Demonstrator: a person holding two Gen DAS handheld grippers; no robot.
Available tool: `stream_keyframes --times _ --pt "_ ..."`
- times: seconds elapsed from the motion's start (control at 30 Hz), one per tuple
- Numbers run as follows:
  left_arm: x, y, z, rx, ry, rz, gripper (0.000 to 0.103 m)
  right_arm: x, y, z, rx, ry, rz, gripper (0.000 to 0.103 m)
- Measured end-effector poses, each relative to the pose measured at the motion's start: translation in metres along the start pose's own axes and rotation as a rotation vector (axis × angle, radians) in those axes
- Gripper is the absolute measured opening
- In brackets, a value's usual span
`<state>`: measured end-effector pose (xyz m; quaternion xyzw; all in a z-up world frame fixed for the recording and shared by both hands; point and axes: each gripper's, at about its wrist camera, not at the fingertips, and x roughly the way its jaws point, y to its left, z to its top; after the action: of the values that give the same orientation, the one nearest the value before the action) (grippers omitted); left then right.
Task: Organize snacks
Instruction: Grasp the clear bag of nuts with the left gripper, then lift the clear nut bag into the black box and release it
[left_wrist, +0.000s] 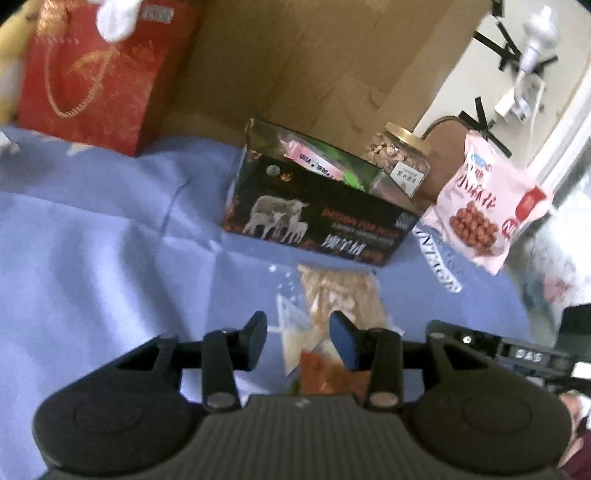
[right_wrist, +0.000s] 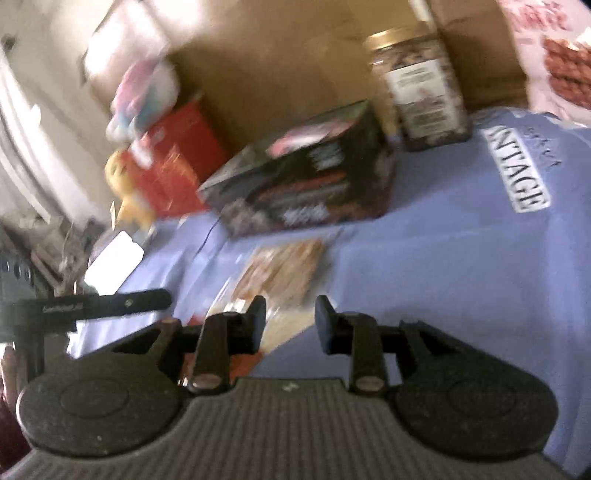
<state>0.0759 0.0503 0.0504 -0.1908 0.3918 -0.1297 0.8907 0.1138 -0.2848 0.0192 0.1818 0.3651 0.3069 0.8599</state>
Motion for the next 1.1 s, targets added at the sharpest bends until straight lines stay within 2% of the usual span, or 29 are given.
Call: stream_keyframes --times 0.03,0.1,0.2,0.27,0.33,0.4,0.5,0.6,0.67,0.8,0.93,1.03,1.1 --pt "0.008 0.0 0.007 -0.003 0.016 -0.009 0.047 0.002 -0.006 0.004 0.015 -0.003 -0.008 0.033" --pt "0.028 0.001 0.017 -0.014 0.056 0.01 0.054 0.012 -0.017 0.013 0.042 0.003 -0.028 0.033" --pt "0.06 0.006 0.022 -0.04 0.135 -0.052 0.054 0.033 -0.037 0.021 0.118 0.065 0.0 0.031" --pt "0.067 0.004 0.023 -0.033 0.125 -0.089 0.052 0.044 -0.047 0.024 0.165 0.073 0.07 0.031" --pt "0.075 0.0 0.02 -0.033 0.135 -0.125 0.043 0.055 -0.052 0.027 0.211 0.094 0.133 0.031" --pt "0.077 -0.003 0.017 -0.018 0.115 -0.122 0.036 0.063 -0.053 0.026 0.226 0.091 0.174 0.026" --pt "0.078 0.001 0.012 -0.04 0.102 -0.121 0.015 0.066 -0.042 0.023 0.148 0.091 0.187 0.026" --pt "0.075 0.002 0.01 -0.056 0.093 -0.123 0.014 0.061 -0.029 0.02 0.098 0.099 0.217 0.016" --pt "0.068 -0.002 0.012 -0.05 0.078 -0.117 0.014 0.056 -0.02 0.019 0.072 0.083 0.227 0.015" --pt "0.039 -0.012 0.031 -0.023 0.0 -0.13 0.015 0.042 -0.002 0.034 0.052 0.024 0.271 0.015" --pt "0.02 -0.02 0.075 0.036 -0.098 -0.101 0.017 0.042 0.018 0.077 0.025 -0.035 0.313 0.015" --pt "0.028 -0.017 0.11 0.073 -0.145 -0.051 0.018 0.06 0.034 0.114 -0.027 -0.079 0.285 0.015" --pt "0.045 -0.008 0.128 0.079 -0.142 0.006 0.018 0.08 0.039 0.131 -0.055 -0.08 0.248 0.015"
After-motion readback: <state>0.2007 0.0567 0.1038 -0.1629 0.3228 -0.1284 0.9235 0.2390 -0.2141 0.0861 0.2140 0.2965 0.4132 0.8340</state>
